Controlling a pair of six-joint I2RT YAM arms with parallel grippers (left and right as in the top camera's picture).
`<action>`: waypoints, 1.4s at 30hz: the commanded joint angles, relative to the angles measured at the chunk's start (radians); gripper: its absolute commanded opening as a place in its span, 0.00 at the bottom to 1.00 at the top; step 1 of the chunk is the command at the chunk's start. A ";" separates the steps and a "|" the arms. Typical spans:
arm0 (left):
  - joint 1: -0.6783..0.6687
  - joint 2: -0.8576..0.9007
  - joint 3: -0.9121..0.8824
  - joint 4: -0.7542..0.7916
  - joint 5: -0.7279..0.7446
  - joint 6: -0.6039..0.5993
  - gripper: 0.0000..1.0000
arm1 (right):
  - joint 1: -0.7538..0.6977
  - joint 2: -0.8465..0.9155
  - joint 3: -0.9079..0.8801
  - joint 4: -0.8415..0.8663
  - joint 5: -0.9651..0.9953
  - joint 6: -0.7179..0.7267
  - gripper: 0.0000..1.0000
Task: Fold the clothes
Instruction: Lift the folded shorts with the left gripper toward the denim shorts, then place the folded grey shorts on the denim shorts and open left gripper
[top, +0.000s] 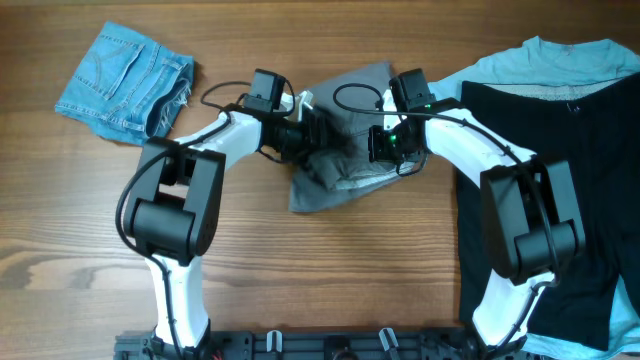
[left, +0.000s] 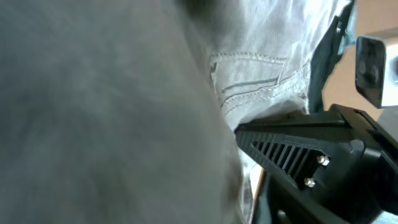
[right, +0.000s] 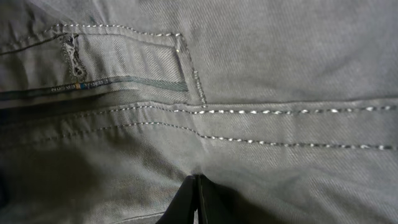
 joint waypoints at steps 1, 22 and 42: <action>-0.034 0.105 -0.061 -0.049 -0.145 -0.043 0.16 | 0.001 0.047 -0.014 -0.023 0.032 -0.006 0.04; 0.617 -0.302 0.296 0.279 -0.086 -0.151 0.04 | -0.125 -0.379 0.006 -0.125 0.065 -0.108 0.15; 0.545 -0.005 0.300 0.775 -0.222 -0.167 0.04 | -0.124 -0.379 0.006 -0.244 0.031 -0.109 0.15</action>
